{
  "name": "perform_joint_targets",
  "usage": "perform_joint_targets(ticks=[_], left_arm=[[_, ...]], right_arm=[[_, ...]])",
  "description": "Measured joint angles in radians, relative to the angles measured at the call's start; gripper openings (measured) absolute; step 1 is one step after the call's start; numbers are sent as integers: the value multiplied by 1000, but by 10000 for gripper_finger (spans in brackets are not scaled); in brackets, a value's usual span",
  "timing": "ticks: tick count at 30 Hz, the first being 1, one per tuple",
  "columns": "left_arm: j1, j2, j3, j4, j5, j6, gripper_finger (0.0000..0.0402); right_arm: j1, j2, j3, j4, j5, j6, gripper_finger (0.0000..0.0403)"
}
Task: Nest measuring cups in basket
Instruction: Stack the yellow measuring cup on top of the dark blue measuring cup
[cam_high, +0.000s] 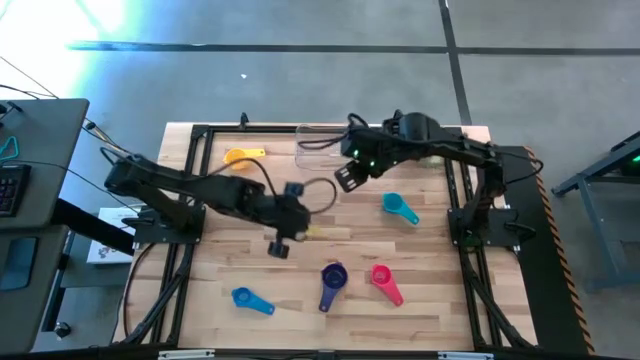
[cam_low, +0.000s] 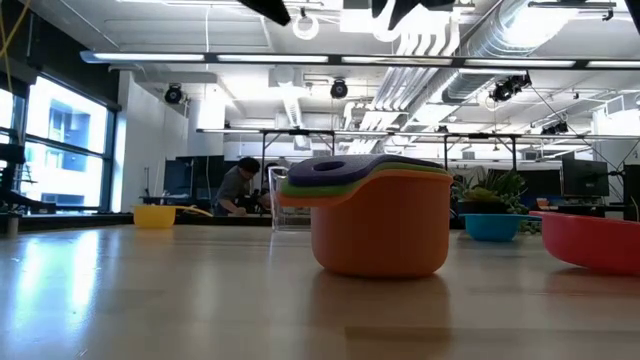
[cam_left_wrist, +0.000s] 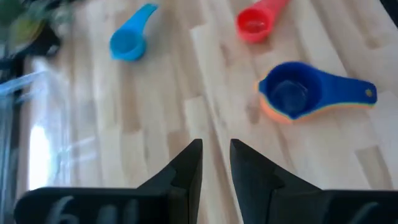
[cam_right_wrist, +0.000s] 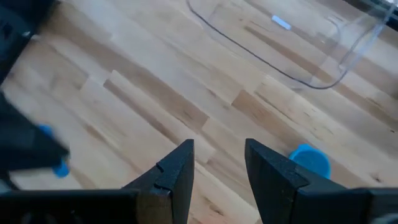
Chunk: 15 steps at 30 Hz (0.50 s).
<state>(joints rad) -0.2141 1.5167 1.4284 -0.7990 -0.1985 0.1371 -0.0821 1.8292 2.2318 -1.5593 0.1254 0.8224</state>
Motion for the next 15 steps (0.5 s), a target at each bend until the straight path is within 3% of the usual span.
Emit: perform_joint_targets(ticks=[7, 15], left_arm=[[72, -116, -1, -119, -40, -177, 74], [200, -230, -1, -255, -58, -358, 74]], right_arm=[[-91, -40, 0, -11, -114, -168, 135], [-170, -95, 0, -12, -134, -343, 135]])
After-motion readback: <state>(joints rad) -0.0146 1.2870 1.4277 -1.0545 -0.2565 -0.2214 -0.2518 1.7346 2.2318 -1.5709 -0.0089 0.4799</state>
